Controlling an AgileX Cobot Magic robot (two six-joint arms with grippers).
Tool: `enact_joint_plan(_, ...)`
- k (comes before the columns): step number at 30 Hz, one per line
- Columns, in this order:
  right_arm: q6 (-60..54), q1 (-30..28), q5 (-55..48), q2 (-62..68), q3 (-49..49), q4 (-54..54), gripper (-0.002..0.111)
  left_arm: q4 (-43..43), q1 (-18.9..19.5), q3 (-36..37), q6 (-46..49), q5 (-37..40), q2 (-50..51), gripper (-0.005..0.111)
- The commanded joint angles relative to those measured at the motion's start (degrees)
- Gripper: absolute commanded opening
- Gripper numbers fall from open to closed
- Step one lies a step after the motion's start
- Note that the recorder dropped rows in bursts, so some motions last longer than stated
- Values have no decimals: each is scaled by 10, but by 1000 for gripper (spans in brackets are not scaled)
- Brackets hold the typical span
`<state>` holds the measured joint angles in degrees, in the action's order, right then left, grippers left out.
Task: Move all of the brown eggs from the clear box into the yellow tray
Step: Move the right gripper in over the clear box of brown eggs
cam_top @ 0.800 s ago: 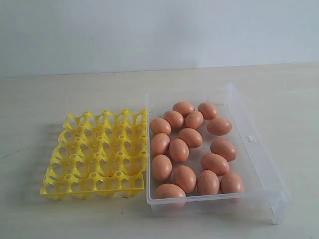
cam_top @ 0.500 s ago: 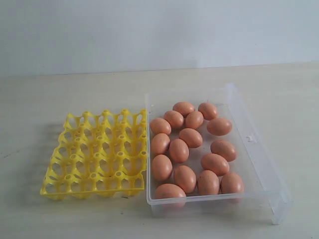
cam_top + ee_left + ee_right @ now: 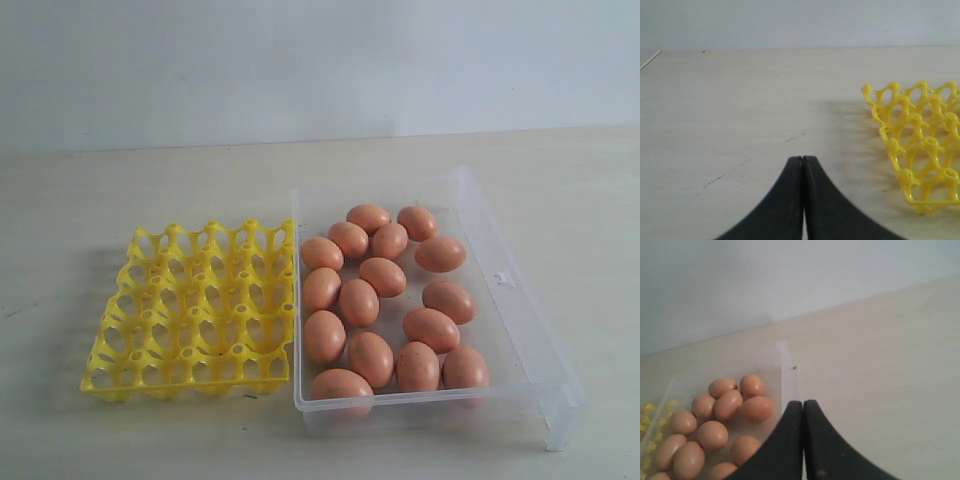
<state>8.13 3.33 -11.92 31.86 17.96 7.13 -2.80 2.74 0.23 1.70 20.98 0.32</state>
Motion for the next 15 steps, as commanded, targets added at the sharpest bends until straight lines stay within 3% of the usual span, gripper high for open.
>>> enact_joint_plan(1, 41, 7, -77, 88, 73, 3, 0, -3, -5, -2, 0, -7, -3, 0)
enact_joint_plan(3, 37, 29, -135, 130, 122, -1, 0, -3, -5, -2, 0, -7, -3, 0)
enact_joint_plan(10, 37, 123, -110, 269, 240, -62, 0, -3, -5, -2, 0, -7, -3, 0)
enact_joint_plan(15, -19, 180, -188, 381, 368, -79, 0, -3, -5, -2, 0, -7, -3, 0)
